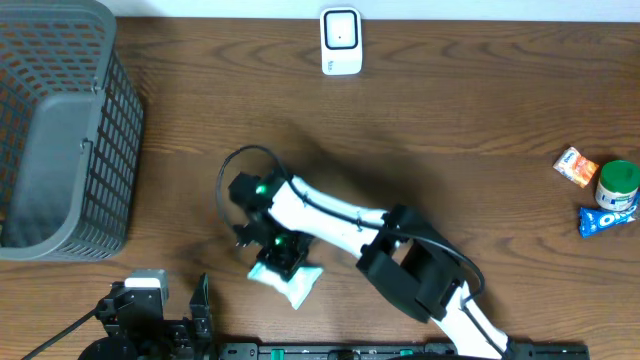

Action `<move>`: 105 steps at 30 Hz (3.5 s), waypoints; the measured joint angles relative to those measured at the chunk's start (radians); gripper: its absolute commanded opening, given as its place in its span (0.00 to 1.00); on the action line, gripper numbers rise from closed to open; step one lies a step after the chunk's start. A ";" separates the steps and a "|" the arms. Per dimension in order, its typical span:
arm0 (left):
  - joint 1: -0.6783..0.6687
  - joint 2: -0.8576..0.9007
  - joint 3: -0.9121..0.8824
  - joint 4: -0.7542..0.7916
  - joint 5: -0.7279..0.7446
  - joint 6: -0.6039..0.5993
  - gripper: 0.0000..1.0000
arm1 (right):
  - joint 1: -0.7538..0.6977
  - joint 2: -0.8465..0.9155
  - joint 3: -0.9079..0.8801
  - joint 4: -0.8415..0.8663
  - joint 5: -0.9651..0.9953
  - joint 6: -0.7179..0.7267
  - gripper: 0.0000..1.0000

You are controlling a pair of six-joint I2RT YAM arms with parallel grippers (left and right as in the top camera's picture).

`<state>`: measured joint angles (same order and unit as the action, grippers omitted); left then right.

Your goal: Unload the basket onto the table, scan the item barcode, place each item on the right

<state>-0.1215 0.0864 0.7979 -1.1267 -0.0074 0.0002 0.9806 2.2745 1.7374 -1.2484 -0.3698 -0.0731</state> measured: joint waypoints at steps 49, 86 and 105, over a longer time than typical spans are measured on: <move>0.000 0.000 0.000 0.000 0.000 0.000 0.98 | -0.472 0.025 0.232 -0.431 -0.697 1.328 0.01; 0.000 0.000 0.000 0.000 0.000 0.000 0.98 | -0.305 0.025 0.210 -0.209 0.462 1.367 0.64; 0.000 0.000 0.000 0.000 0.000 0.000 0.98 | -0.315 -0.034 -0.001 0.043 0.544 1.438 0.37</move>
<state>-0.1219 0.0864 0.7979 -1.1271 -0.0071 0.0002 0.6655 2.2410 1.7367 -1.2049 0.1738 1.3647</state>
